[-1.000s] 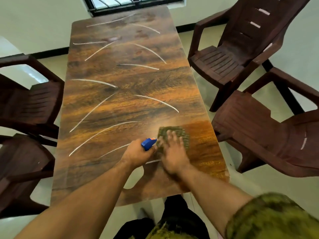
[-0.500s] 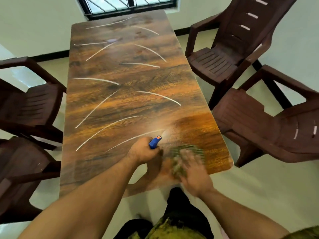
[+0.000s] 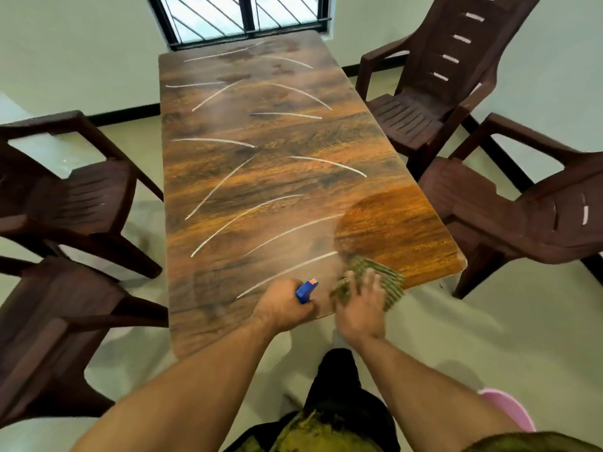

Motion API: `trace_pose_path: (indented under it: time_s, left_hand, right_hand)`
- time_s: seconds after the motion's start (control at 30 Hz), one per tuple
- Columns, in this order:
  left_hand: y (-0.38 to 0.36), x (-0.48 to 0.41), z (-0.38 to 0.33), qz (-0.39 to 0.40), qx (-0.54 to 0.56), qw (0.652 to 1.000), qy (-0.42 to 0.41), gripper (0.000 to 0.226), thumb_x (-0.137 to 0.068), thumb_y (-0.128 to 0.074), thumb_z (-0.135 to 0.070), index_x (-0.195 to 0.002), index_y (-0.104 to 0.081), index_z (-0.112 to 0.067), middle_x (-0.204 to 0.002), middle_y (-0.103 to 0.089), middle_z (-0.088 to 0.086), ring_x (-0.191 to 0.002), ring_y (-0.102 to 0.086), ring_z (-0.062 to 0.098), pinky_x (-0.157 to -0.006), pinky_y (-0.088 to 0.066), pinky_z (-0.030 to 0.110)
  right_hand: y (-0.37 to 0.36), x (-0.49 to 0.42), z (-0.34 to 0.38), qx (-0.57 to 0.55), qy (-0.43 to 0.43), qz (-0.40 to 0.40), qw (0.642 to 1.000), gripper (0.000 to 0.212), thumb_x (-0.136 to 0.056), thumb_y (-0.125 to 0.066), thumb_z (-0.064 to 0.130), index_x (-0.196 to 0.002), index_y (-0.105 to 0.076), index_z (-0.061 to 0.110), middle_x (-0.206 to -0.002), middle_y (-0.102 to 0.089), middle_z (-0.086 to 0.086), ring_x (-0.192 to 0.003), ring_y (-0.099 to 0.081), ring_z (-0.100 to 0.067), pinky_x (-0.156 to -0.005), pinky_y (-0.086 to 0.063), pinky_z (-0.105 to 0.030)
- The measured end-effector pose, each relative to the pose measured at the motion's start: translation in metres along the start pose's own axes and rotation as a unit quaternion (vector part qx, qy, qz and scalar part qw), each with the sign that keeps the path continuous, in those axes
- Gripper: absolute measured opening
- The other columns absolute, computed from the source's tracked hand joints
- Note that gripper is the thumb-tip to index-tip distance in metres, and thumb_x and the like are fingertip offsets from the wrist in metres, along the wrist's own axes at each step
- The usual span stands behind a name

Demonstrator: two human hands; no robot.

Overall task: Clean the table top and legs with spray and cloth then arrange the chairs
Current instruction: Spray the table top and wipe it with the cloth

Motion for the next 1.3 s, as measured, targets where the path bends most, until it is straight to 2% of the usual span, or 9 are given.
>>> trace_pose_path:
  time_s: [0.17,0.33,0.43,0.57,0.77,0.97,1.07,1.17,1.3]
  left_hand:
    - [0.003,0.017,0.027,0.011,-0.008,1.0,-0.001,0.025,-0.08,-0.068,-0.038,-0.073,-0.057,-0.018,-0.069,-0.066,0.003,-0.068,-0.069,0.026,-0.068,-0.059,0.047]
    - [0.013,0.02,0.051,-0.013,0.018,0.999,0.026,0.026,-0.077,-0.069,-0.039,-0.073,-0.057,-0.016,-0.068,-0.067,0.003,-0.064,-0.068,0.025,-0.064,-0.059,0.048]
    - [0.024,0.019,0.054,-0.026,0.026,0.999,0.027,0.025,-0.078,-0.066,-0.036,-0.07,-0.055,-0.015,-0.063,-0.063,0.002,-0.06,-0.063,0.025,-0.062,-0.056,0.044]
    - [0.04,0.01,0.059,-0.033,0.007,0.999,0.034,0.026,-0.083,-0.068,-0.039,-0.069,-0.057,-0.021,-0.064,-0.063,-0.002,-0.064,-0.061,0.023,-0.058,-0.046,0.032]
    - [0.057,-0.002,0.068,-0.046,0.008,0.997,0.055,0.028,-0.082,-0.072,-0.035,-0.068,-0.057,-0.016,-0.071,-0.067,0.01,-0.068,-0.064,0.03,-0.063,-0.051,0.04]
    - [0.065,-0.008,0.069,-0.036,0.033,0.998,0.048,0.016,-0.086,-0.072,-0.033,-0.082,-0.068,-0.017,-0.078,-0.071,0.005,-0.074,-0.068,0.025,-0.071,-0.055,0.038]
    - [0.067,-0.008,0.074,-0.038,0.042,0.996,0.063,0.022,-0.087,-0.073,-0.035,-0.088,-0.069,-0.013,-0.083,-0.072,0.009,-0.079,-0.069,0.028,-0.076,-0.056,0.041]
    - [0.067,-0.008,0.075,-0.05,0.057,0.995,0.066,0.021,-0.088,-0.073,-0.034,-0.085,-0.068,-0.014,-0.081,-0.071,0.008,-0.077,-0.068,0.027,-0.073,-0.055,0.039]
    - [0.068,-0.016,0.072,-0.052,0.062,0.995,0.055,0.022,-0.087,-0.072,-0.032,-0.073,-0.062,-0.016,-0.067,-0.063,0.001,-0.06,-0.057,0.018,-0.062,-0.047,0.034]
  right_hand:
    - [-0.008,0.012,0.006,0.062,0.252,0.05,0.964,0.075,-0.092,-0.007,0.065,-0.159,-0.014,0.031,-0.165,0.011,-0.003,-0.154,0.009,-0.025,-0.125,0.001,-0.043]
    - [0.01,-0.022,0.013,-0.05,-0.164,-0.017,0.985,0.072,-0.1,-0.028,0.054,-0.16,-0.012,0.018,-0.166,0.006,-0.016,-0.153,0.008,-0.034,-0.123,0.002,-0.047]
    - [-0.014,-0.009,0.069,0.027,0.133,0.035,0.99,0.082,-0.086,-0.011,0.062,-0.159,-0.014,0.025,-0.166,0.008,-0.014,-0.153,0.01,-0.033,-0.124,0.002,-0.05]
    - [-0.004,-0.015,0.048,0.107,0.455,0.105,0.878,0.063,-0.1,-0.031,0.055,-0.158,-0.019,0.032,-0.166,0.006,0.0,-0.153,0.01,-0.02,-0.124,0.005,-0.04]
    - [0.018,-0.058,0.057,0.007,-0.033,-0.018,0.999,0.069,-0.1,-0.028,0.05,-0.16,-0.013,0.02,-0.167,0.005,-0.011,-0.154,0.004,-0.032,-0.124,0.002,-0.048]
    - [0.002,-0.023,0.074,0.138,0.49,0.145,0.848,0.069,-0.097,-0.038,0.048,-0.159,-0.011,0.031,-0.163,0.013,0.005,-0.151,0.017,-0.017,-0.122,0.014,-0.036]
    - [0.026,-0.072,0.027,0.074,0.192,0.016,0.978,0.071,-0.099,-0.037,0.048,-0.16,-0.011,0.025,-0.167,0.004,-0.003,-0.154,0.007,-0.025,-0.123,0.007,-0.038]
    - [0.035,-0.08,0.036,-0.014,-0.135,-0.038,0.99,0.071,-0.101,-0.035,0.049,-0.16,-0.012,0.019,-0.167,0.002,-0.011,-0.153,0.003,-0.033,-0.123,-0.001,-0.048]
    - [0.025,-0.074,0.064,0.099,0.342,0.08,0.931,0.067,-0.097,-0.022,0.059,-0.158,-0.01,0.033,-0.164,0.012,0.004,-0.153,0.011,-0.019,-0.124,0.005,-0.041]
Point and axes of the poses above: each hand's wrist, its own x-axis away from the middle knuckle, its own y-axis out of the back of the hand, z = x × y, the point moved 3 cm from there along -x, towards the middle knuckle
